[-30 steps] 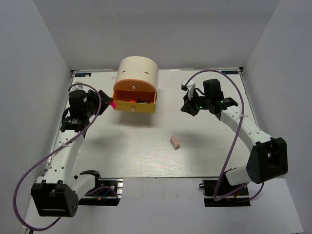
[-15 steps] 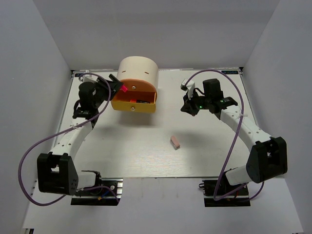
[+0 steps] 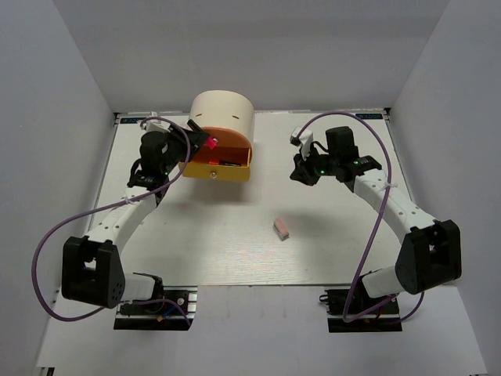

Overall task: Sort the stationery into containers
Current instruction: Place the pen in the drawer, then close the drawer in the storage box.

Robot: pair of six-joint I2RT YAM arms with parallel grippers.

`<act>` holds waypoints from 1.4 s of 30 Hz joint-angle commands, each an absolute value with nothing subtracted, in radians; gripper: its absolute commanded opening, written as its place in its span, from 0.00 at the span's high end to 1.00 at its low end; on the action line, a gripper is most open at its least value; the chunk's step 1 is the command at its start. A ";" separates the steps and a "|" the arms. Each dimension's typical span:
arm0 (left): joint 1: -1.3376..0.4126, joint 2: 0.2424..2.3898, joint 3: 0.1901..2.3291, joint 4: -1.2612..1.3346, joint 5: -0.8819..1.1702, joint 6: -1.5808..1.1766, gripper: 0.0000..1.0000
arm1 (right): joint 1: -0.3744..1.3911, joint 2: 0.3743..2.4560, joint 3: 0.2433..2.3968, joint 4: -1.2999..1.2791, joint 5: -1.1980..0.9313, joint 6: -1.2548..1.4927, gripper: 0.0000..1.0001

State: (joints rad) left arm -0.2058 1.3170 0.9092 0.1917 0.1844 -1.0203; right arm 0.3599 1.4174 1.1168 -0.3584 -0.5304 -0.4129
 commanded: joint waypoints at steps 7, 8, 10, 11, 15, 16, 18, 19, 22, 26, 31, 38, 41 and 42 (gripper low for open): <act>-0.225 1.313 0.957 0.149 0.140 -0.985 0.42 | 0.354 1.402 1.150 -0.360 -0.534 -0.420 0.75; -0.225 1.313 0.966 0.149 0.140 -0.985 0.40 | 0.357 1.404 1.150 -0.359 -0.534 -0.420 0.73; -0.225 1.302 0.966 0.138 0.140 -0.985 0.38 | 0.354 1.405 1.150 -0.359 -0.537 -0.419 0.73; -0.225 1.302 0.966 0.138 0.140 -0.976 0.38 | 0.354 1.410 1.154 -0.359 -0.535 -0.422 0.72; -0.225 1.272 0.976 0.118 0.140 -0.956 0.38 | 0.357 1.410 1.152 -0.362 -0.537 -0.422 0.72; -0.225 1.272 0.976 0.107 0.140 -0.945 0.38 | 0.354 1.408 1.154 -0.361 -0.535 -0.423 0.72; -0.225 1.261 0.976 0.098 0.140 -0.945 0.38 | 0.356 1.411 1.154 -0.364 -0.537 -0.423 0.72; -0.225 1.249 0.976 0.098 0.140 -0.931 0.38 | 0.354 1.410 1.154 -0.362 -0.537 -0.423 0.72; -0.225 1.226 0.976 0.086 0.167 -0.922 0.52 | 0.356 1.414 1.155 -0.362 -0.538 -0.423 0.72; -0.225 1.171 0.951 0.058 0.256 -0.824 0.86 | 0.354 1.410 1.152 -0.364 -0.532 -0.425 0.72; -0.225 1.137 0.939 -0.092 0.347 -0.617 0.96 | 0.356 1.413 1.144 -0.360 -0.534 -0.423 0.72; -0.225 1.183 0.939 -0.284 0.411 -0.439 0.89 | 0.357 1.428 1.158 -0.362 -0.542 -0.425 0.72; -0.225 1.215 0.939 -0.322 0.420 -0.416 0.86 | 0.357 1.427 1.161 -0.367 -0.540 -0.425 0.72; -0.225 1.224 0.939 -0.336 0.420 -0.407 0.86 | 0.357 1.428 1.160 -0.365 -0.538 -0.428 0.72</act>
State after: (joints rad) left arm -0.2203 1.2118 0.9321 -0.2535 0.3836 -0.4847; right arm 0.3599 1.4242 1.1175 -0.3599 -0.5270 -0.4225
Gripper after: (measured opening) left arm 0.139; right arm 0.278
